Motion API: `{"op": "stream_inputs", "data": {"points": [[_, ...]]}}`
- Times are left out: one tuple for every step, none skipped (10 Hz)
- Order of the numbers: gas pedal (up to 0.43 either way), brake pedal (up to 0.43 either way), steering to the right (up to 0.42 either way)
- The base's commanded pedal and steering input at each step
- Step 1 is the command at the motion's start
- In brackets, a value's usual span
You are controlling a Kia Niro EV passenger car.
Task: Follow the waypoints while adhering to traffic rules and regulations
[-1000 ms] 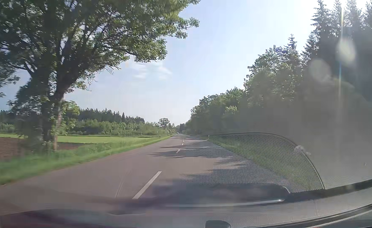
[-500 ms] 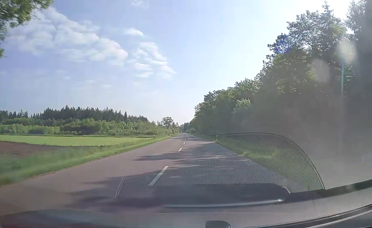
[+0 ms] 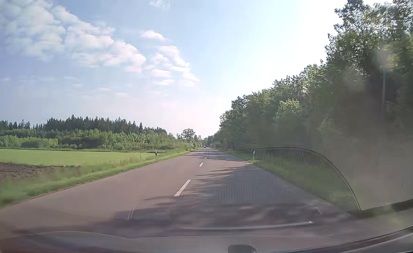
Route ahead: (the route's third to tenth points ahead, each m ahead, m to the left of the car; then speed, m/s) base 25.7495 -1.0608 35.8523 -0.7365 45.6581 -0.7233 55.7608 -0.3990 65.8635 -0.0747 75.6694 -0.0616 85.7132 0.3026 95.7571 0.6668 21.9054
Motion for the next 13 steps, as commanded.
{"op": "stream_inputs", "data": {"points": [[0.299,0.0,-0.008],[0.299,0.0,-0.008],[0.299,0.0,-0.008],[0.299,0.0,-0.008],[0.299,0.0,-0.008],[0.299,0.0,-0.008],[0.299,0.0,-0.008],[0.299,0.0,-0.007],[0.287,0.0,-0.007],[0.287,0.0,-0.006],[0.287,0.0,-0.006],[0.287,0.0,-0.005],[0.287,0.0,-0.005]]}}
